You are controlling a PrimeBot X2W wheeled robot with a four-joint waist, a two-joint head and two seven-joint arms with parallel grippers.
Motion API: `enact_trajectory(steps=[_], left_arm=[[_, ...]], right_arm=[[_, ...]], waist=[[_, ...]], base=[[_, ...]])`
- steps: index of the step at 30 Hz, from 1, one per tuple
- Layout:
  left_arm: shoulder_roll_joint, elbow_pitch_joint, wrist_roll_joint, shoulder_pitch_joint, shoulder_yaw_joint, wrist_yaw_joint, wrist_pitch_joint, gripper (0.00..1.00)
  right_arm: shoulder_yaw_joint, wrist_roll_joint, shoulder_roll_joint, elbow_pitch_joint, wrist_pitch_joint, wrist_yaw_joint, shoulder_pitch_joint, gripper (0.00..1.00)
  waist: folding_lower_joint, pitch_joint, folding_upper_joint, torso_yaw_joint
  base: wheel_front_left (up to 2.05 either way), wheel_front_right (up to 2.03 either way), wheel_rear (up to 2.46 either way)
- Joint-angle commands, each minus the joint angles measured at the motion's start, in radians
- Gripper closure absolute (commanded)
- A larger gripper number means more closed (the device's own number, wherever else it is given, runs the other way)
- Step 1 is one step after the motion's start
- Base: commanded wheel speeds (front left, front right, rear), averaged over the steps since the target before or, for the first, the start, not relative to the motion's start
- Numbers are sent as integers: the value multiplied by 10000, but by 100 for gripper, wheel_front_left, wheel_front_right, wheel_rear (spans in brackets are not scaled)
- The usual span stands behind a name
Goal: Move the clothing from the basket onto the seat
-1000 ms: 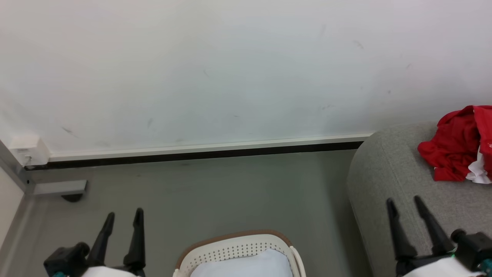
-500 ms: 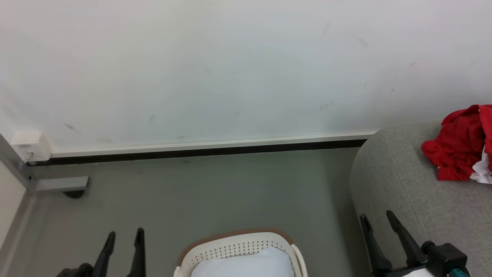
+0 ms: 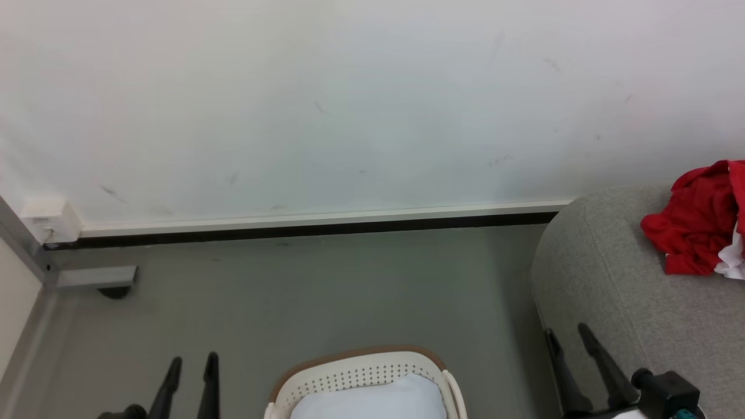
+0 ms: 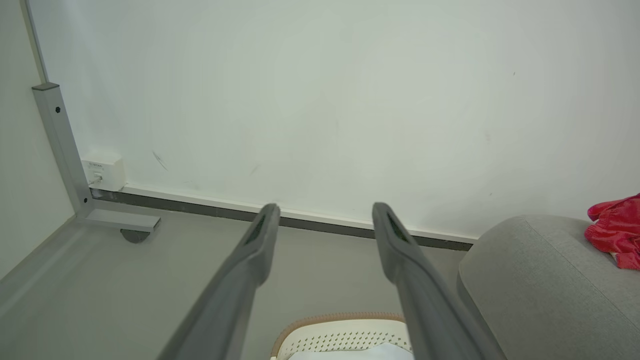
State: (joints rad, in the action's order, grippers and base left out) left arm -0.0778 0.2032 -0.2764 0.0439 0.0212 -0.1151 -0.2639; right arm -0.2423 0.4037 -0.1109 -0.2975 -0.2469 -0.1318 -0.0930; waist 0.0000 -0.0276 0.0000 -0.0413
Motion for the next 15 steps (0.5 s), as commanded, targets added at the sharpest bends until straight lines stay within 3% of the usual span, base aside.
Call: enact_trajectory(steps=[1, 15], left_arm=[[10, 46, -13, 11, 2, -2, 7, 100], [81, 245, -2280, -248, 178, -28, 683, 100]], right_arm=[[-6, 13, 3, -25, 6, 0, 34, 100], [518, 2133, 71, 8, 567, 2, 93, 100]], waist=[[0, 0, 0, 1], [0, 31, 0, 43]], base=[[0, 0, 0], [0, 0, 0]])
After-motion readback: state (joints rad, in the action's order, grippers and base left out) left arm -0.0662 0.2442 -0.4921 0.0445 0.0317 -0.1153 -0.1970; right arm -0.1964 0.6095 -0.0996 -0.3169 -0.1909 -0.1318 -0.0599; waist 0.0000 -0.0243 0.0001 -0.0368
